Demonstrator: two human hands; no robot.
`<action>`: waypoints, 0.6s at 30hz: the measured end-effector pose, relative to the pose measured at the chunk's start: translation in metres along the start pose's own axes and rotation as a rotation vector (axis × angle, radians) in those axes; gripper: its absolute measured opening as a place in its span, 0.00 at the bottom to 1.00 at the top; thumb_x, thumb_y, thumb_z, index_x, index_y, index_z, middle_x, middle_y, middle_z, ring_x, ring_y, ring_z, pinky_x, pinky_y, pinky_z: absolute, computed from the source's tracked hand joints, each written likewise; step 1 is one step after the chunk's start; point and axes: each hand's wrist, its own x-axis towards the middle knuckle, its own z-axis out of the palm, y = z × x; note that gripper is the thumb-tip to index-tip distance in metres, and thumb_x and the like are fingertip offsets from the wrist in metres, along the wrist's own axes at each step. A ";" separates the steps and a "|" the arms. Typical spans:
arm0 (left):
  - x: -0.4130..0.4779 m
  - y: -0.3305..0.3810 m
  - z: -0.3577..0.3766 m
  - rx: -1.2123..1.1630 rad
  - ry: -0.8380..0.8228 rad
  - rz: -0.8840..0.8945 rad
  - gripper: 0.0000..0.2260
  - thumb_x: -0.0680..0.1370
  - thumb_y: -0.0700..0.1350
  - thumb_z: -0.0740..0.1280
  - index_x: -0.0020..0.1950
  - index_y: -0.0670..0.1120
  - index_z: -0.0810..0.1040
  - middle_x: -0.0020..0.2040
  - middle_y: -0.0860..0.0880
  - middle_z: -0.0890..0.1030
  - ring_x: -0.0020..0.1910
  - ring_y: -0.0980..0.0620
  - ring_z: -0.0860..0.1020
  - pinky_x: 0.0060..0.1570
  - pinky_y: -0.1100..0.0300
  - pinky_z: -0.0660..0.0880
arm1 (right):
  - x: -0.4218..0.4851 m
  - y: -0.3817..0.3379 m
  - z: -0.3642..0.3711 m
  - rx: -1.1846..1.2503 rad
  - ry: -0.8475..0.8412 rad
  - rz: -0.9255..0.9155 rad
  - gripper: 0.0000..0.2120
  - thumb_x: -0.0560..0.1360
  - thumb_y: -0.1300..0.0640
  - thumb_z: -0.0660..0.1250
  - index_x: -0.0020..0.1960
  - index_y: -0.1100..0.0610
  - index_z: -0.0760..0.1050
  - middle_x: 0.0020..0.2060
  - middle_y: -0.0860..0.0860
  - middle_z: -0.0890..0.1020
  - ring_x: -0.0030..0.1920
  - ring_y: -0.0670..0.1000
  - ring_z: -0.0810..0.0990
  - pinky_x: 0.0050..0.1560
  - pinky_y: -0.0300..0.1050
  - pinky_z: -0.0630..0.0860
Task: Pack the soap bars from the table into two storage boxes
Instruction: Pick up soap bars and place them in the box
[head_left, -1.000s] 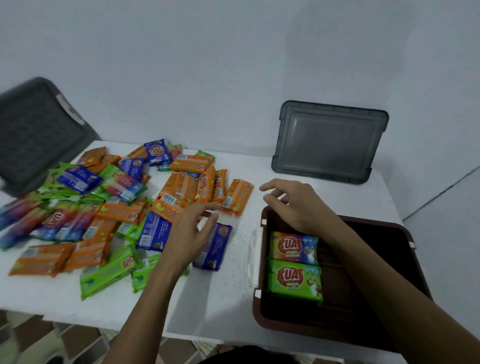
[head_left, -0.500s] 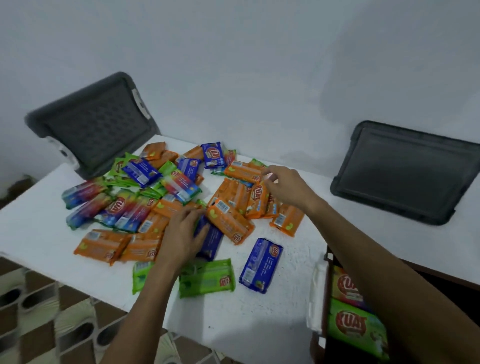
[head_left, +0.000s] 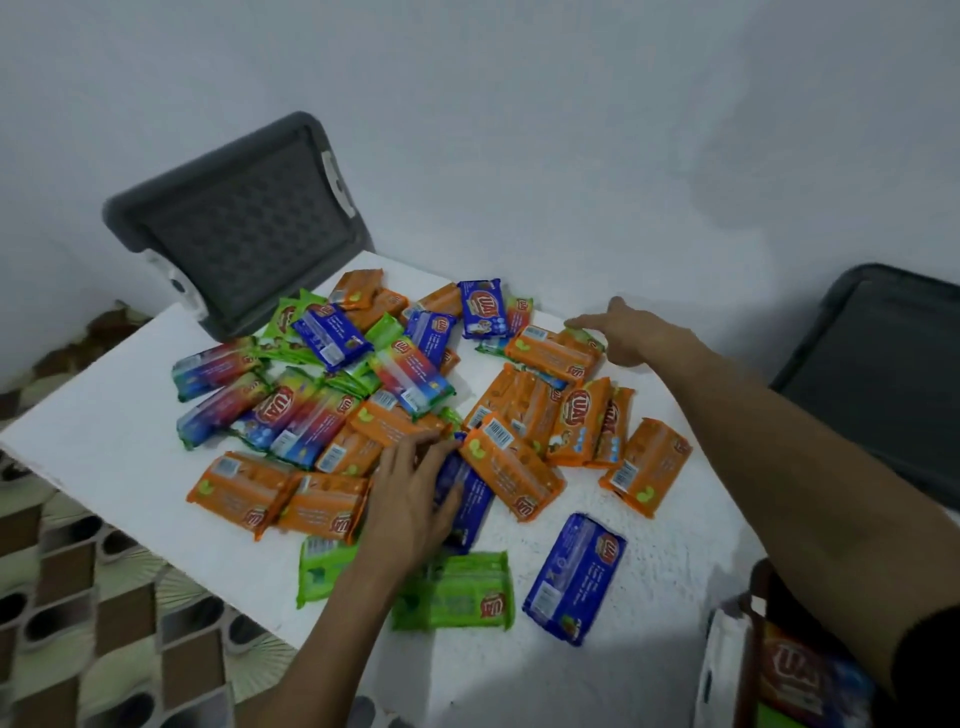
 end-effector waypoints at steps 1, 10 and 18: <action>0.000 -0.001 0.000 -0.004 0.001 -0.003 0.22 0.77 0.57 0.58 0.68 0.49 0.71 0.66 0.48 0.69 0.64 0.47 0.68 0.61 0.51 0.68 | 0.004 -0.001 -0.001 -0.023 -0.013 -0.009 0.34 0.79 0.64 0.61 0.74 0.33 0.58 0.74 0.56 0.55 0.68 0.62 0.68 0.63 0.56 0.73; 0.001 -0.002 0.003 -0.011 -0.012 -0.041 0.24 0.76 0.60 0.56 0.67 0.51 0.72 0.67 0.49 0.69 0.64 0.49 0.68 0.61 0.50 0.71 | 0.015 -0.004 -0.009 -0.155 -0.064 -0.088 0.34 0.69 0.48 0.75 0.69 0.34 0.62 0.64 0.56 0.63 0.61 0.60 0.72 0.60 0.58 0.74; -0.001 -0.001 0.003 -0.012 -0.012 -0.041 0.24 0.76 0.60 0.56 0.68 0.50 0.71 0.67 0.49 0.69 0.64 0.49 0.67 0.61 0.50 0.70 | -0.010 0.013 -0.014 -0.116 0.015 -0.200 0.31 0.68 0.48 0.75 0.66 0.47 0.66 0.63 0.53 0.72 0.58 0.55 0.68 0.58 0.54 0.71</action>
